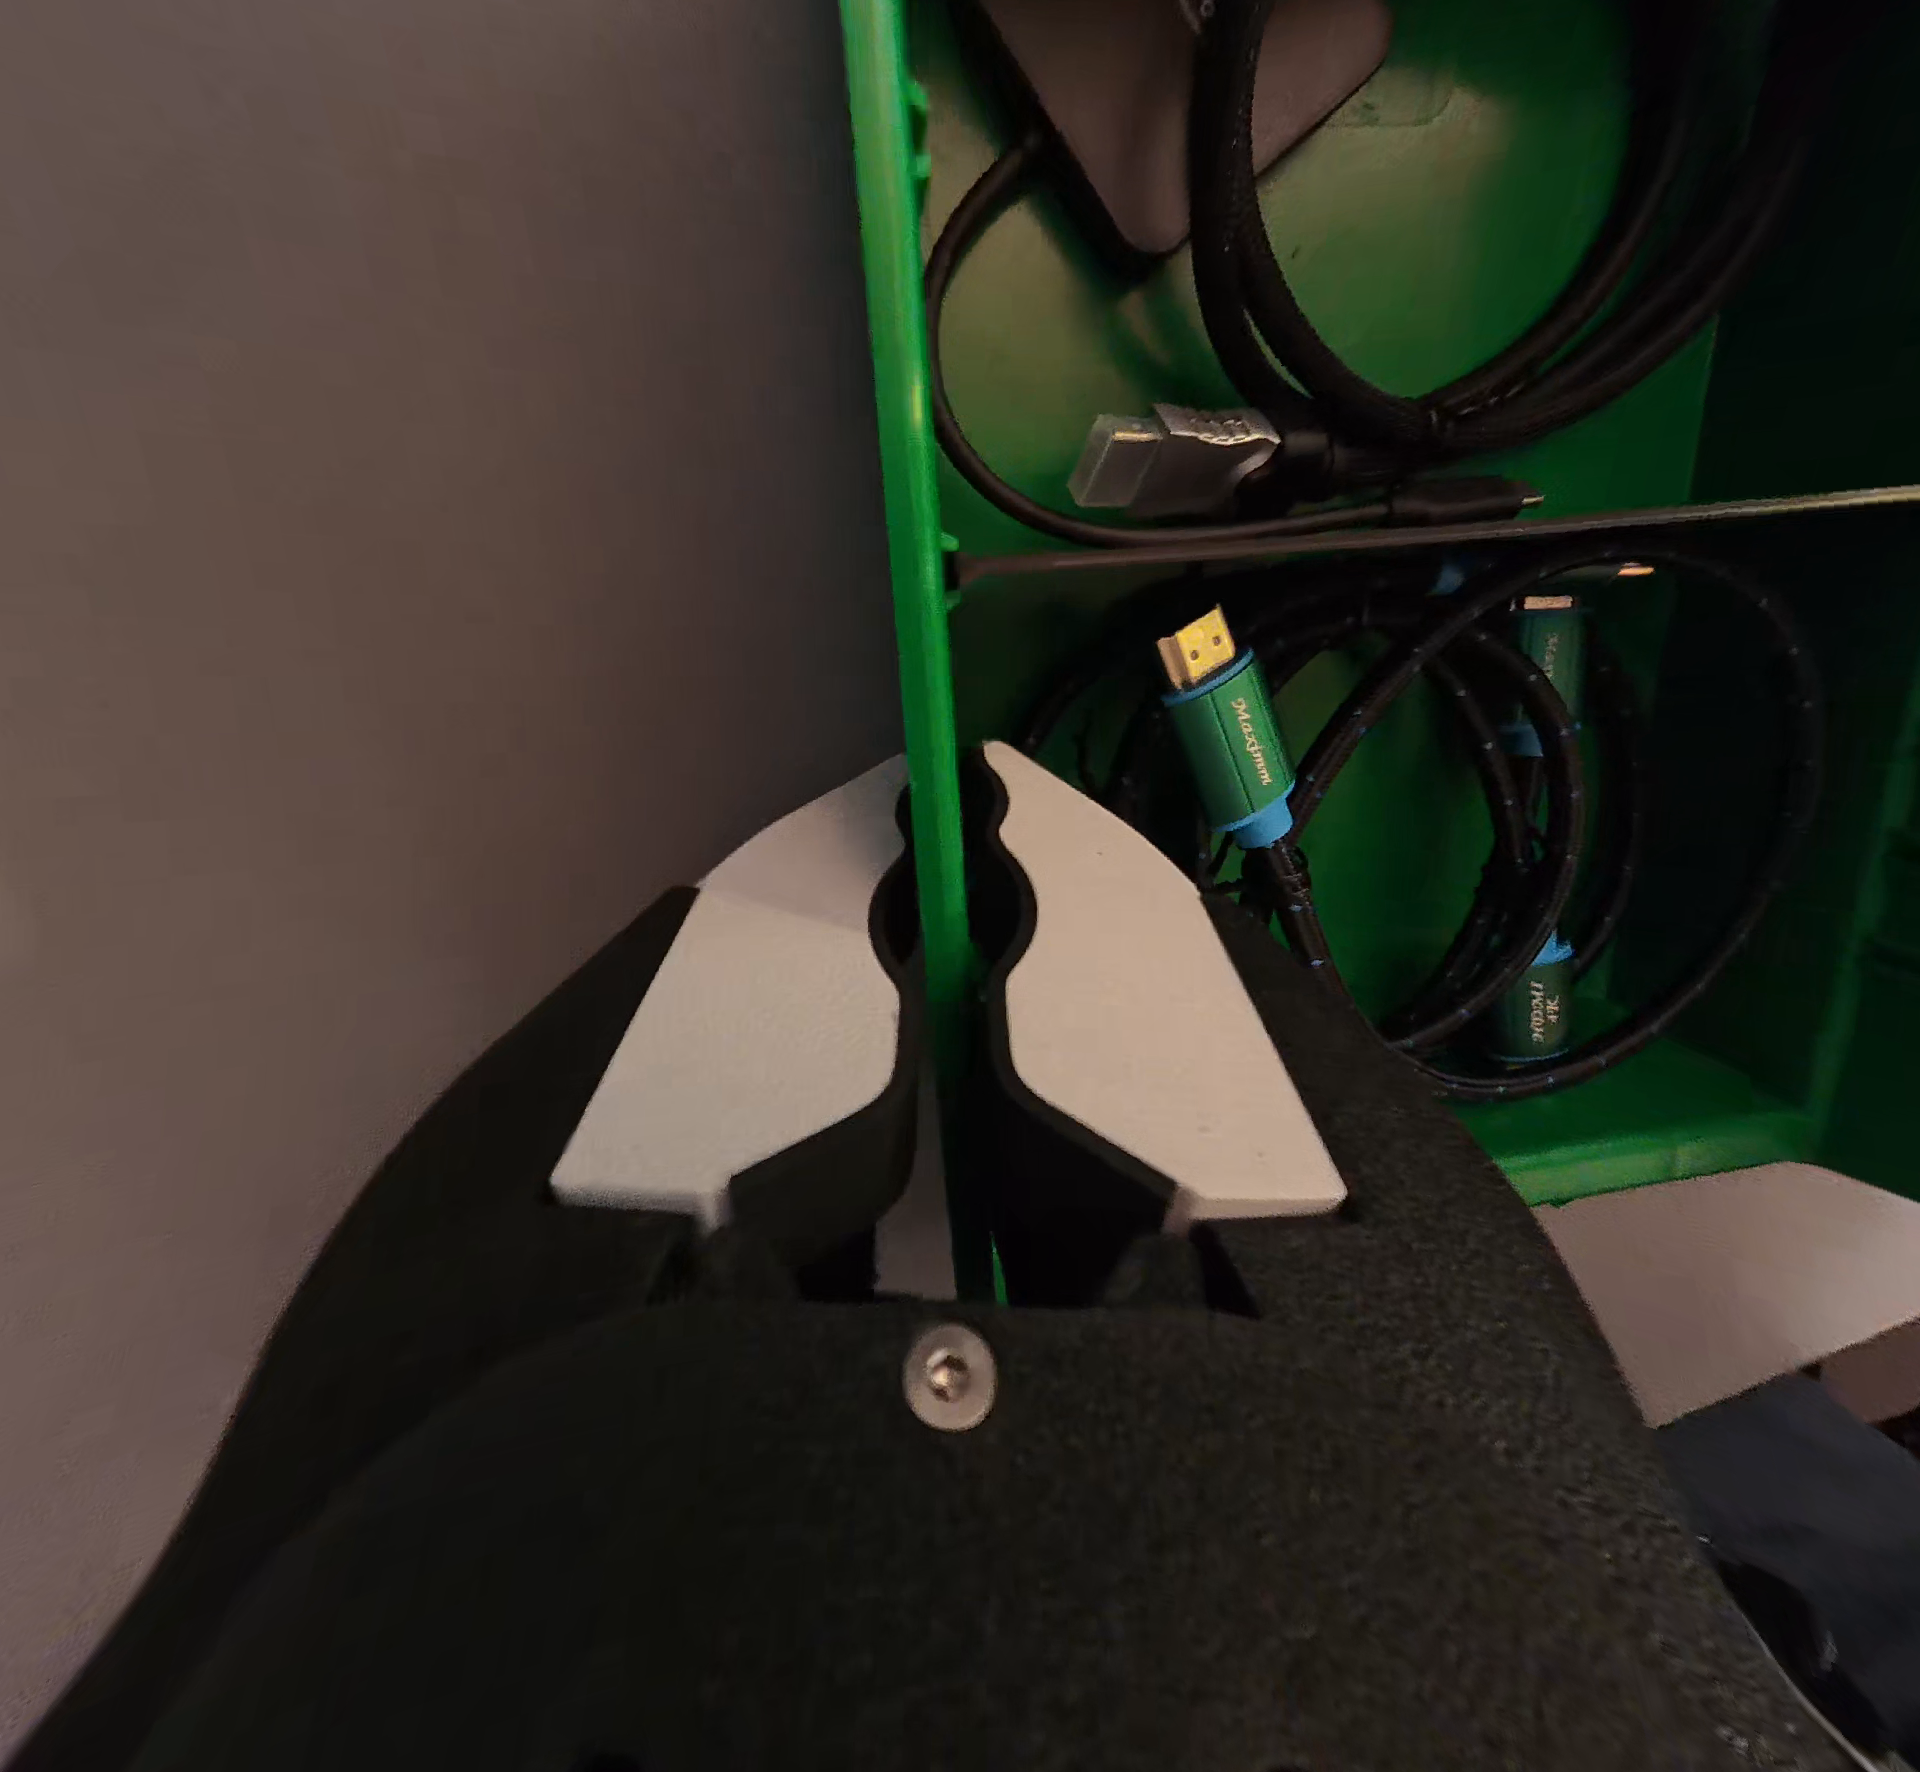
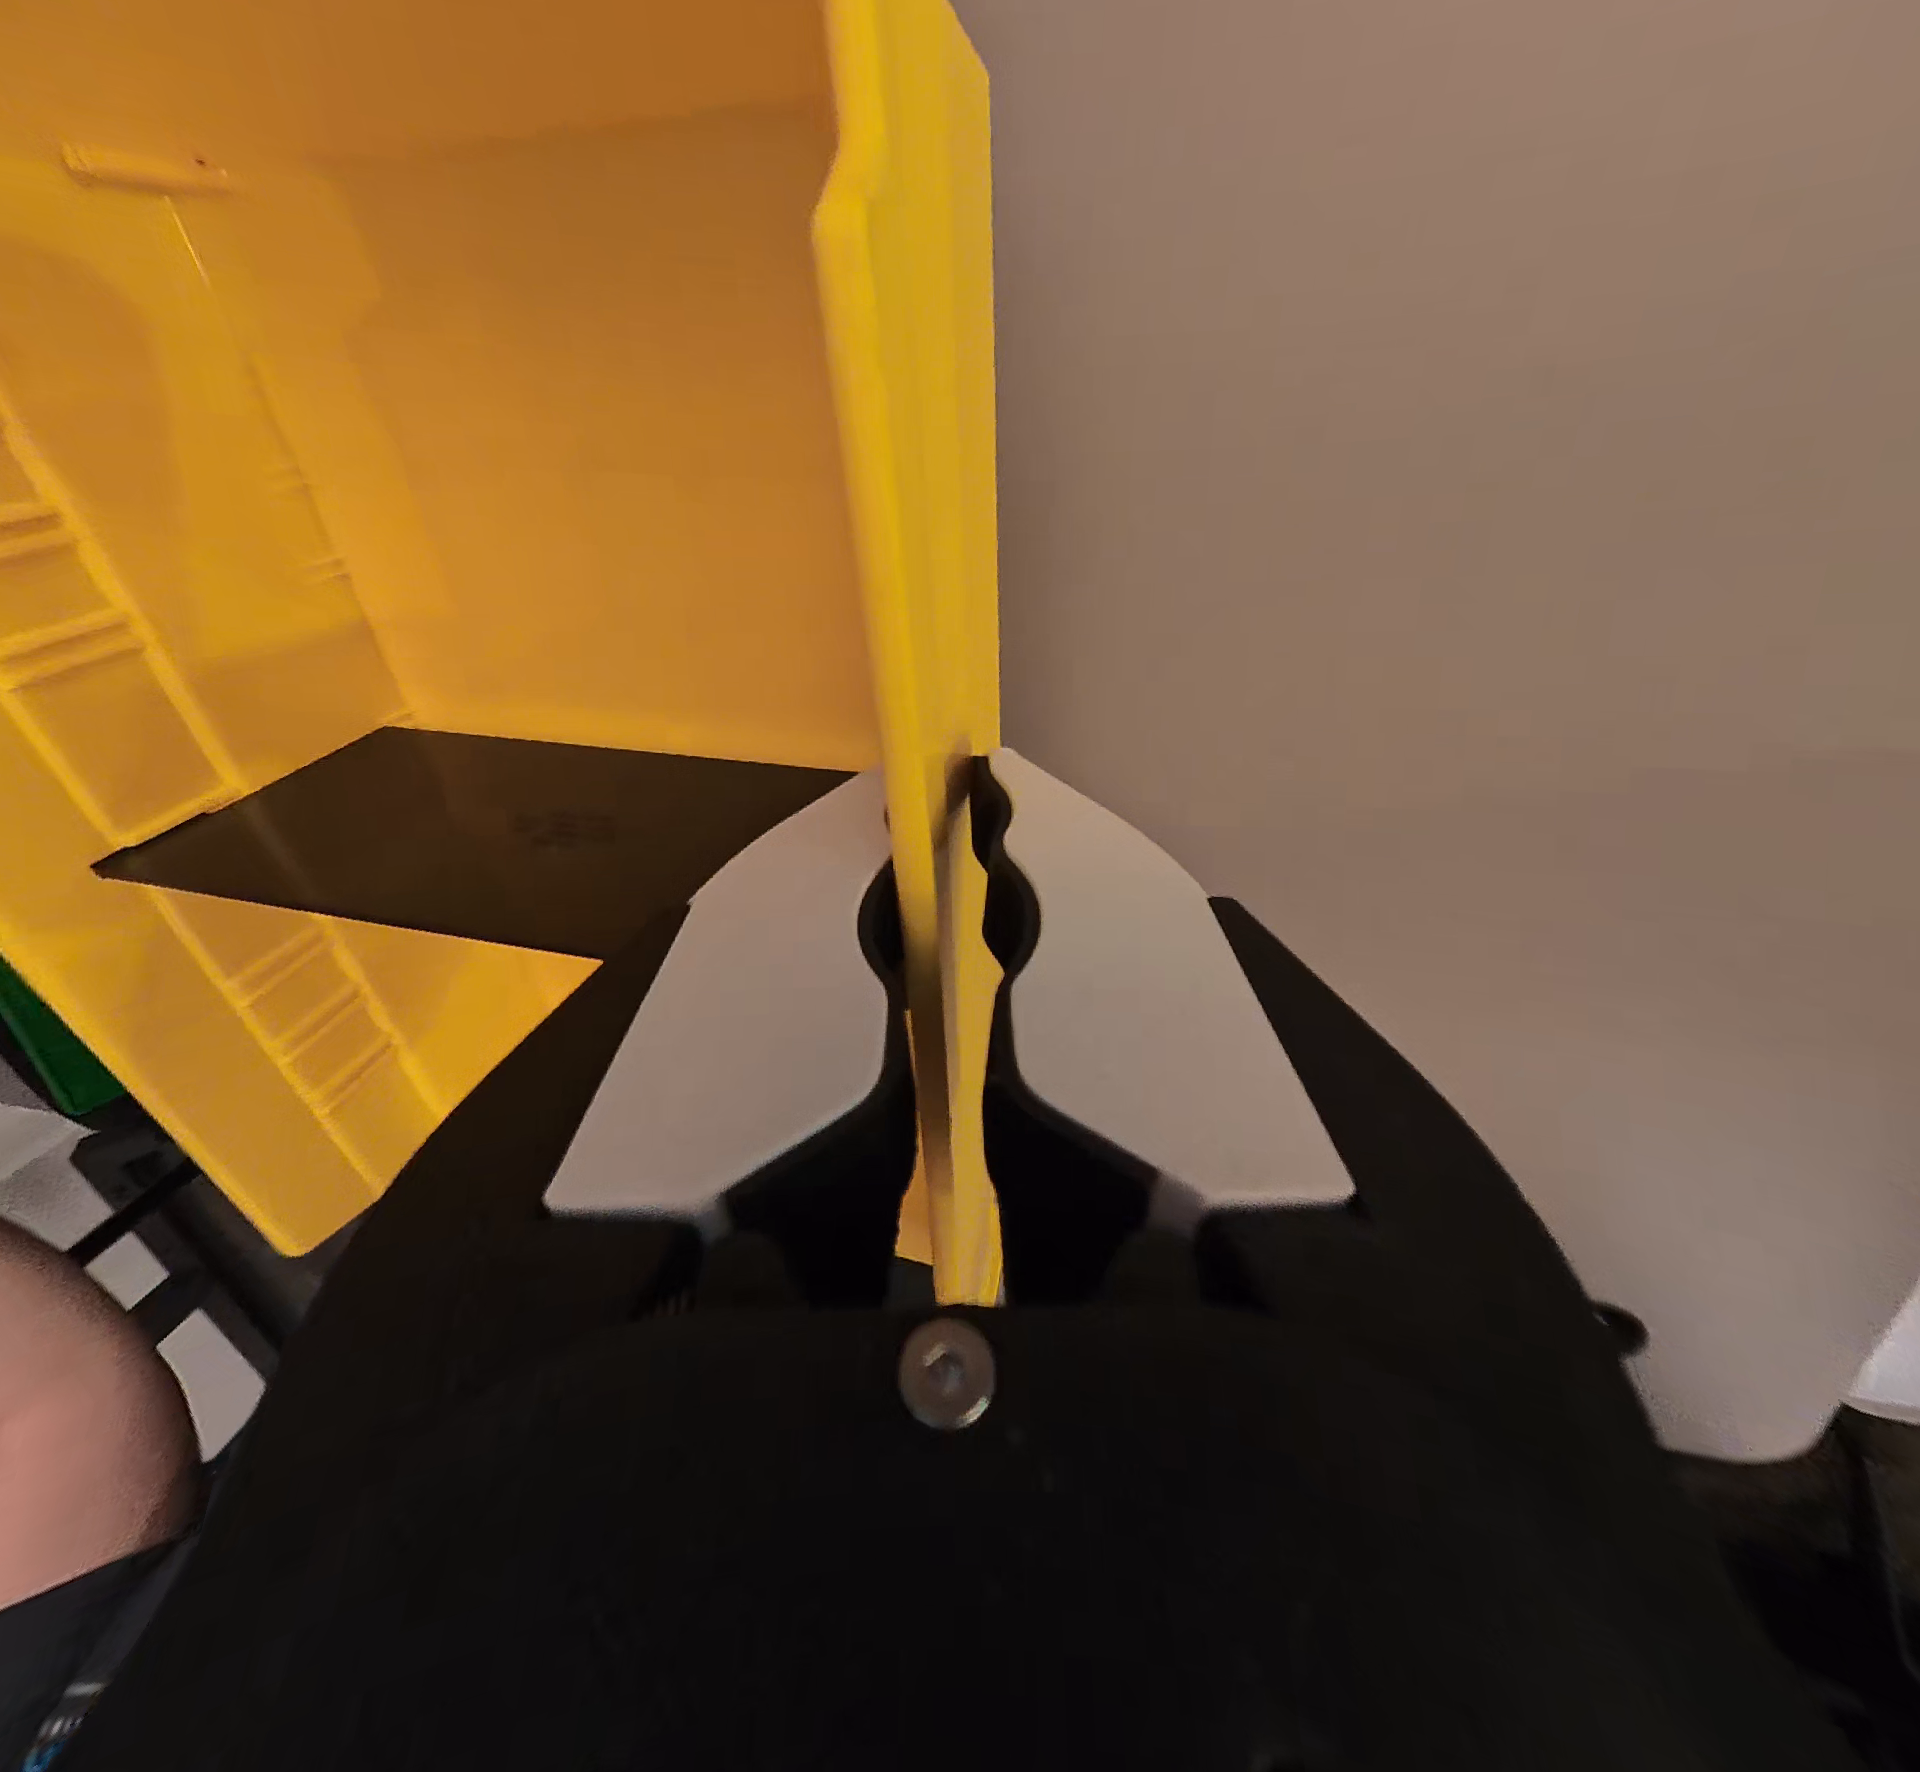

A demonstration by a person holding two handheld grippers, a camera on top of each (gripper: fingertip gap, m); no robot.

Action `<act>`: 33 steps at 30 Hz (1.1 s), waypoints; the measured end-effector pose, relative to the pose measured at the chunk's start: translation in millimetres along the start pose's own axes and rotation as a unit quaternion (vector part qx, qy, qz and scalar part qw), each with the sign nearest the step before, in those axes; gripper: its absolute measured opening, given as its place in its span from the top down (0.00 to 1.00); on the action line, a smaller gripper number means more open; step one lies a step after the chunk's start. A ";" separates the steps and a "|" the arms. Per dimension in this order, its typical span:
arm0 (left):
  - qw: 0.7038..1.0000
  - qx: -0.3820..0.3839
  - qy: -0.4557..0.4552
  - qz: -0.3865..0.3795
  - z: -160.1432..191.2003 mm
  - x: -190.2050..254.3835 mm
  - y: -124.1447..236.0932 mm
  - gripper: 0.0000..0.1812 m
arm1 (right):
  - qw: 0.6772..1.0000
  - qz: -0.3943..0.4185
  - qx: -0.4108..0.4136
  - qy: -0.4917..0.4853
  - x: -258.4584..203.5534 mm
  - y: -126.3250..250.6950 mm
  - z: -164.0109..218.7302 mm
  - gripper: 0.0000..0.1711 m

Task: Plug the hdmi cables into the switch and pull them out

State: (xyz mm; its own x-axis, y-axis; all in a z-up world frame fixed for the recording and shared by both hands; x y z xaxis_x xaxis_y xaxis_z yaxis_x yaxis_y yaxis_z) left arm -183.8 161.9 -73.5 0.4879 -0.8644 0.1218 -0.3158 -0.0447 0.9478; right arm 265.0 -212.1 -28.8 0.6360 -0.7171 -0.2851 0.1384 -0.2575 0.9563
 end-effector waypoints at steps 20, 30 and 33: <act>0.988 0.018 0.143 -0.048 70.4 -175.4 48.2 0.97 | 0.999 0.037 -0.009 0.017 4.0 -44.4 -35.0 0.97; 0.987 0.024 0.152 -0.043 71.4 -182.8 49.7 0.97 | 0.997 0.045 0.017 0.068 3.8 -44.4 -35.5 0.96; 0.985 0.079 0.130 -0.076 66.0 -186.0 68.6 0.95 | 0.991 0.046 0.076 0.097 3.4 -31.8 -34.0 0.93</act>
State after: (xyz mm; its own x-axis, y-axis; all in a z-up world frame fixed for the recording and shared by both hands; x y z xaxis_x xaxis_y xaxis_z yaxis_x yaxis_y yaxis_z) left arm -349.9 286.5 -50.6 0.7251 -0.6848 0.0720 -0.3353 -0.2597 0.9056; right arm 288.5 -184.3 -58.0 0.7767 -0.6078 -0.1651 -0.0338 -0.3019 0.9527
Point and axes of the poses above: each gripper's, where its closed fingertips meet, y back along the fingers, z out of its underside, x = y × z across the jaws, the point moved 5 cm from there along y, back along the fingers
